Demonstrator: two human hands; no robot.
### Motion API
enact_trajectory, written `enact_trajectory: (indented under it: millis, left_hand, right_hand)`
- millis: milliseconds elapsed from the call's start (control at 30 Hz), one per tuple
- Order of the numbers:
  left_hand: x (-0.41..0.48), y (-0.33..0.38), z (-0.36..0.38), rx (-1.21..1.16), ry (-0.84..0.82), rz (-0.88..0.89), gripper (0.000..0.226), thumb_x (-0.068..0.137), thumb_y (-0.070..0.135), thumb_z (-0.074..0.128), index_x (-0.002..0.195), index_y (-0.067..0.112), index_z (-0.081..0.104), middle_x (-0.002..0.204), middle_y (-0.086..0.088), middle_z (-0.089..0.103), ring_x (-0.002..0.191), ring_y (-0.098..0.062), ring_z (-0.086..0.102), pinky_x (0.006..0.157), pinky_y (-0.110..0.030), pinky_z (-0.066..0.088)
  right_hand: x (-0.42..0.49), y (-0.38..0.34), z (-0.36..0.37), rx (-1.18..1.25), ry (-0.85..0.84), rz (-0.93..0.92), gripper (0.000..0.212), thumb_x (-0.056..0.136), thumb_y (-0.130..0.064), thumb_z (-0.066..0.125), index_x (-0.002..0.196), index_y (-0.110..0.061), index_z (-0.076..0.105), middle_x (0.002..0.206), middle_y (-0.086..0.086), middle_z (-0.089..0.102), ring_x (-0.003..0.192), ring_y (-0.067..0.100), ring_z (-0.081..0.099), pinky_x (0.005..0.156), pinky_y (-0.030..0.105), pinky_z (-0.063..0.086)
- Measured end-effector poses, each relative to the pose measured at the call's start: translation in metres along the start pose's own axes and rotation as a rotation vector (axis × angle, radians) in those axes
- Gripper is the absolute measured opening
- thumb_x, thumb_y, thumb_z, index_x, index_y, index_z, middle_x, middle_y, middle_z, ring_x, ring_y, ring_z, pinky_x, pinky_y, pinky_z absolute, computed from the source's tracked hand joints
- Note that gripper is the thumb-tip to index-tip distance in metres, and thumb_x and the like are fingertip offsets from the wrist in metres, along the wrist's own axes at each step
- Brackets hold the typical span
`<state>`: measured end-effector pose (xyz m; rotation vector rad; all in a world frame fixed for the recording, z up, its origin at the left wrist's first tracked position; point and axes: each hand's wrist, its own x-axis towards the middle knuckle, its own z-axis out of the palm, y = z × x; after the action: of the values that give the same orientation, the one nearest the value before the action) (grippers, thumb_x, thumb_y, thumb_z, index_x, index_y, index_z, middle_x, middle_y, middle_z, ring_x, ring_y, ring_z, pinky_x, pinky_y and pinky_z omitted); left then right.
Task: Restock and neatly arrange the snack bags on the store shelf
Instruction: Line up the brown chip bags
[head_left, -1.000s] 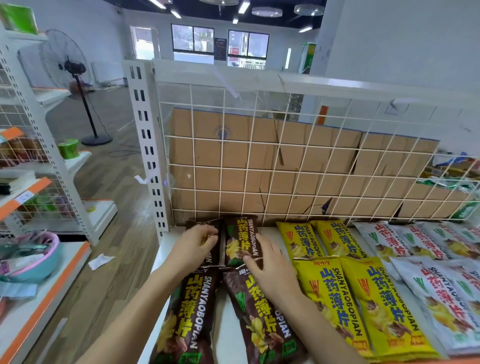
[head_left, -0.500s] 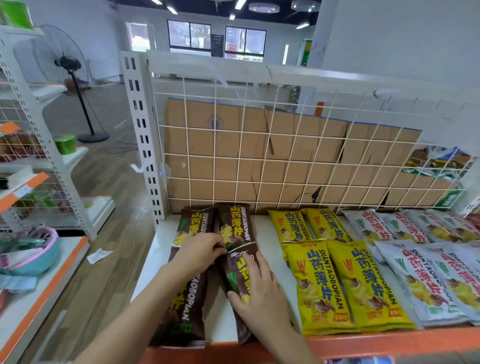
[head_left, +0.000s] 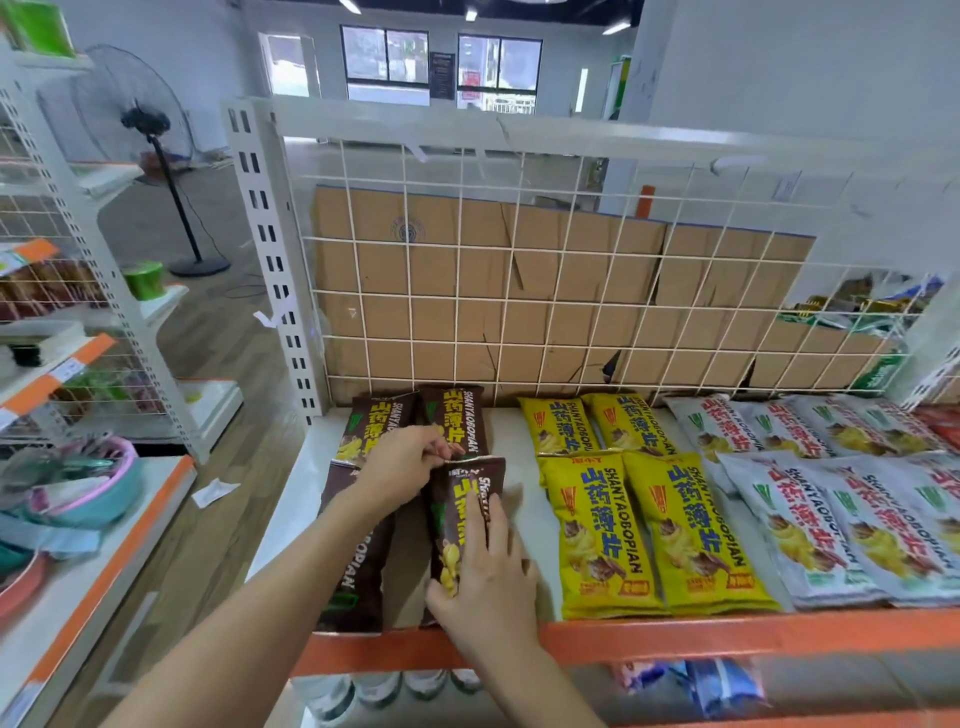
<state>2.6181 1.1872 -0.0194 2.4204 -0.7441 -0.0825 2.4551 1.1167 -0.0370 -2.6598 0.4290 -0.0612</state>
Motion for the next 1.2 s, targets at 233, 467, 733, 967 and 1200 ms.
enact_trajectory:
  millis: [233,467,733,967,1200]
  left_hand:
    - [-0.004,0.000,0.002,0.054,0.091,-0.037,0.019,0.085,0.007,0.059,0.077,0.024,0.057,0.080,0.007,0.062,0.085,-0.020,0.057,0.069,-0.028,0.040]
    - [-0.003,0.000,-0.002,0.068,0.118,-0.007,0.021,0.086,0.006,0.057,0.078,0.025,0.053,0.084,0.002,0.067,0.079,-0.018,0.056,0.064,-0.027,0.036]
    - [0.000,0.000,-0.005,0.090,0.064,0.059,0.020,0.086,0.004,0.053,0.078,0.022,0.048,0.087,0.002,0.062,0.081,-0.019,0.055,0.062,-0.029,0.039]
    - [0.002,-0.005,-0.008,0.137,0.025,0.099,0.015,0.088,0.008,0.052,0.082,0.022,0.051,0.092,0.004,0.062,0.084,-0.018,0.056,0.065,-0.029,0.042]
    - [0.002,-0.008,-0.007,0.220,0.057,0.207,0.013,0.090,0.014,0.050,0.095,0.022,0.058,0.105,0.002,0.059,0.097,-0.019,0.054,0.082,-0.032,0.044]
  right_hand:
    - [-0.012,-0.005,0.014,-0.059,0.161,0.070,0.105,0.033,-0.058,0.061,0.129,-0.018,0.047,0.123,0.003,0.061,0.094,0.023,0.067,0.061,0.041,0.055]
    - [-0.013,-0.005,0.015,-0.084,0.108,0.090,0.104,0.034,-0.056,0.064,0.129,-0.016,0.049,0.125,0.003,0.060,0.098,0.023,0.066,0.064,0.039,0.055]
    - [-0.016,-0.012,0.009,-0.032,-0.003,0.128,0.096,0.080,-0.044,0.051,0.146,-0.023,-0.015,0.157,-0.002,-0.007,0.143,0.023,0.009,0.109,0.045,0.020]
    - [-0.018,-0.015,0.009,-0.041,0.012,0.174,0.102,0.082,-0.051,0.053,0.144,-0.021,-0.023,0.156,-0.005,-0.010,0.144,0.019,0.002,0.112,0.042,0.015]
    - [-0.013,-0.007,0.002,-0.030,0.112,0.143,0.120,0.048,-0.092,-0.003,0.146,-0.024,-0.018,0.157,-0.005,-0.008,0.144,0.014,0.001,0.114,0.037,0.012]
